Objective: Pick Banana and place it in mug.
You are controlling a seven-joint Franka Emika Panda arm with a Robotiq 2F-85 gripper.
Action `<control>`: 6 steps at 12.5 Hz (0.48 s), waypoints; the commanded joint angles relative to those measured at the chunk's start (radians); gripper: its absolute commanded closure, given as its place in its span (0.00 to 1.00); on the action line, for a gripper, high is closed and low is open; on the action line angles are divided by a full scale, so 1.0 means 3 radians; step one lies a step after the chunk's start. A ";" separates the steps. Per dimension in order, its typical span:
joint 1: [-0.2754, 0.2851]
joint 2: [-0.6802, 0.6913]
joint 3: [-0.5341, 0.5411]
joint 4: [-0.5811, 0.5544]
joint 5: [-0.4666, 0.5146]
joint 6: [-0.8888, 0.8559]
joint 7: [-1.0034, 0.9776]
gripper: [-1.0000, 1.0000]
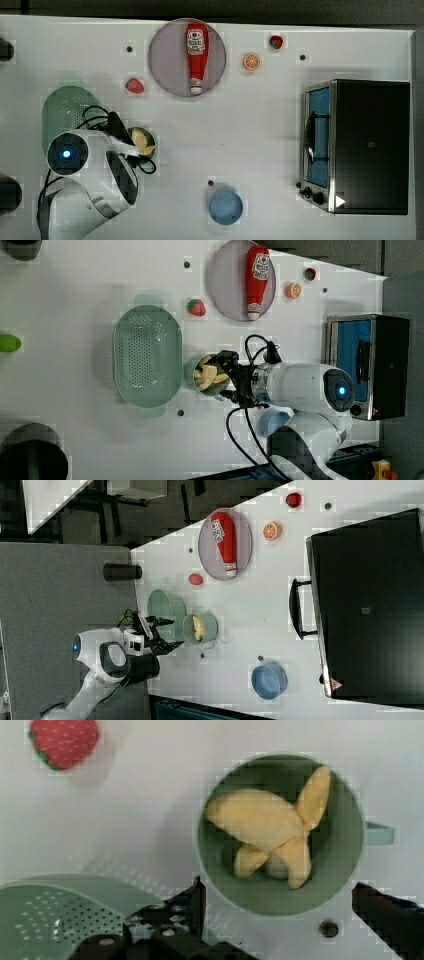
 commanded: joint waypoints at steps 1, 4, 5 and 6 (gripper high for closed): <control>-0.0057 -0.0403 -0.0165 0.0100 0.0080 -0.0139 0.0189 0.00; -0.0116 -0.0898 -0.0433 0.0251 0.0080 -0.0893 -0.0389 0.00; -0.0133 -0.1032 -0.0557 0.0334 0.0080 -0.1161 -0.0641 0.00; -0.0153 -0.1147 -0.0696 0.0428 0.0081 -0.1351 -0.0883 0.00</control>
